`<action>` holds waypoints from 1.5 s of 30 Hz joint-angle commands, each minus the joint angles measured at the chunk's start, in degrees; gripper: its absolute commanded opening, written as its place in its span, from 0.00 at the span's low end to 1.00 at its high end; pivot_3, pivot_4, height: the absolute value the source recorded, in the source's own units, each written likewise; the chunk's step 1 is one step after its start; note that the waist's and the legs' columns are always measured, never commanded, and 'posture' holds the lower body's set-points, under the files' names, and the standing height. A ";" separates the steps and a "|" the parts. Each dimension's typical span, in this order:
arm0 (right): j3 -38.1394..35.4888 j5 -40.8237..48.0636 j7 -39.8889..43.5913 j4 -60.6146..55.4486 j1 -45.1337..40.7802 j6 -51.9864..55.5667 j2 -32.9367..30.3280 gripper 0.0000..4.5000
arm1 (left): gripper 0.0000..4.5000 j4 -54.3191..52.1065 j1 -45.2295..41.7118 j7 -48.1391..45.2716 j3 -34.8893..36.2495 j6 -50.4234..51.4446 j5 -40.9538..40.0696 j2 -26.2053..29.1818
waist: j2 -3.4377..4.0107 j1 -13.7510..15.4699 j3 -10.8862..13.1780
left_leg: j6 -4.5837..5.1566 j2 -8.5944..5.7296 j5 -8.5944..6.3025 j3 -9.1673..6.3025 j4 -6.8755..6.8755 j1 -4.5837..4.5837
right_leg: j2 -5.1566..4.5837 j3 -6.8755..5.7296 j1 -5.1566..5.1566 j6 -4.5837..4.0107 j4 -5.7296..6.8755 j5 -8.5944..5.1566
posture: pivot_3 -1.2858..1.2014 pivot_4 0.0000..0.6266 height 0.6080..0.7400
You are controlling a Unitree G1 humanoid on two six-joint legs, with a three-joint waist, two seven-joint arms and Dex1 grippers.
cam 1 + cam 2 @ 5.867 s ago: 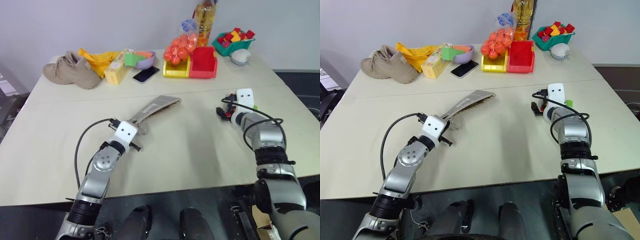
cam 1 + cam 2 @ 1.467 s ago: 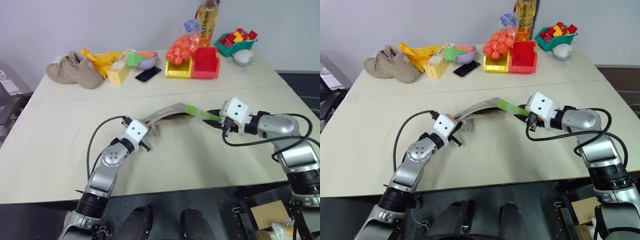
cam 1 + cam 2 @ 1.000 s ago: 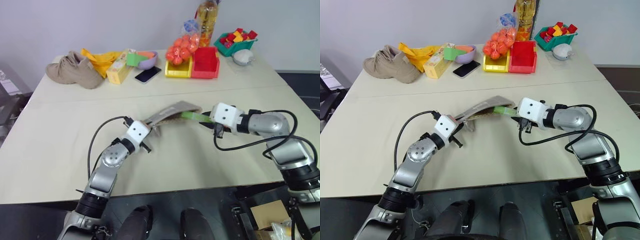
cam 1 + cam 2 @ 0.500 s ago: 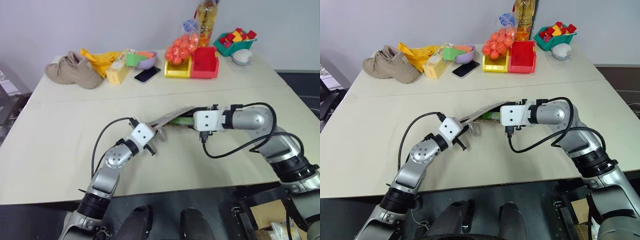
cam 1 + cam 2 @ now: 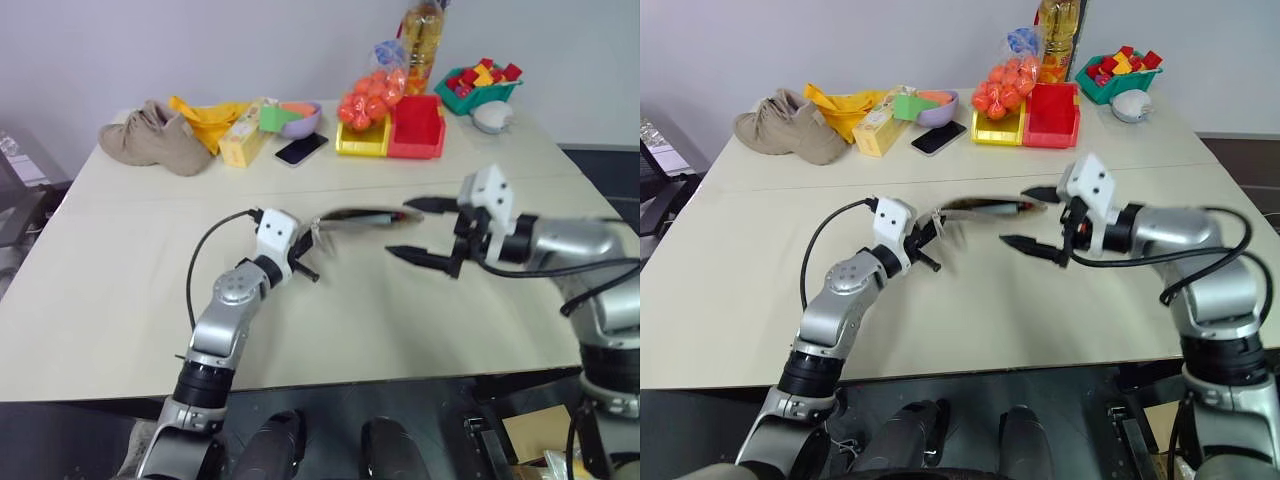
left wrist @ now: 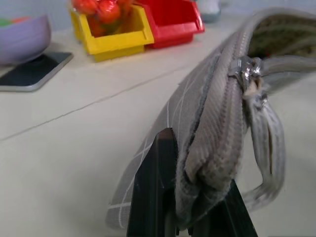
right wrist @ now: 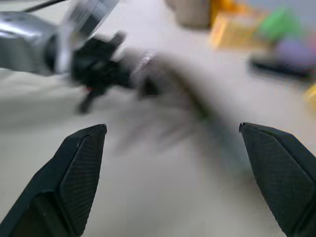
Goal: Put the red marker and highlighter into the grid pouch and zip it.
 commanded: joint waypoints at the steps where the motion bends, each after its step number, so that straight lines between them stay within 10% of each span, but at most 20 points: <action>1: -0.12 1.27 -7.28 -2.01 -0.36 1.87 4.38 0.99 | 0.00 -2.66 -2.22 0.21 0.79 2.55 -2.57 -0.67 | 0.02 -0.11 0.00 | -0.01 0.00 0.01 0.02 0.00 0.00 | 0.00 0.02 -0.02 0.00 0.02 0.00 | 0.52 0.24 1.00; 14: 8.93 -4.51 -19.85 5.58 -3.24 -1.96 17.95 0.99 | 0.00 -4.94 -3.97 1.20 -0.12 7.34 -5.81 -1.87 | 0.01 -0.05 0.01 | -0.10 -0.01 0.06 0.04 -0.02 -0.01 | 0.01 0.05 -0.07 0.00 0.04 0.00 | 0.52 0.24 1.00; 23: 8.34 -4.61 -21.72 8.23 -4.94 -2.69 19.04 0.01 | 0.00 -5.85 -3.12 2.21 -0.30 7.33 -5.62 -1.96 | 0.02 -0.01 0.01 | -0.22 -0.01 0.13 0.04 -0.03 -0.01 | 0.02 0.05 -0.08 0.00 0.04 0.00 | 0.52 0.24 1.00; 45: -4.01 -3.27 -12.71 12.79 -4.69 -6.98 -3.47 0.01 | 0.00 -0.64 5.44 -1.49 -0.52 -9.48 2.87 13.34 | 0.02 -0.07 0.01 | -0.02 0.01 0.01 0.06 -0.10 -0.01 | 0.00 0.06 -0.09 -0.01 0.00 0.00 | 0.52 0.24 1.00</action>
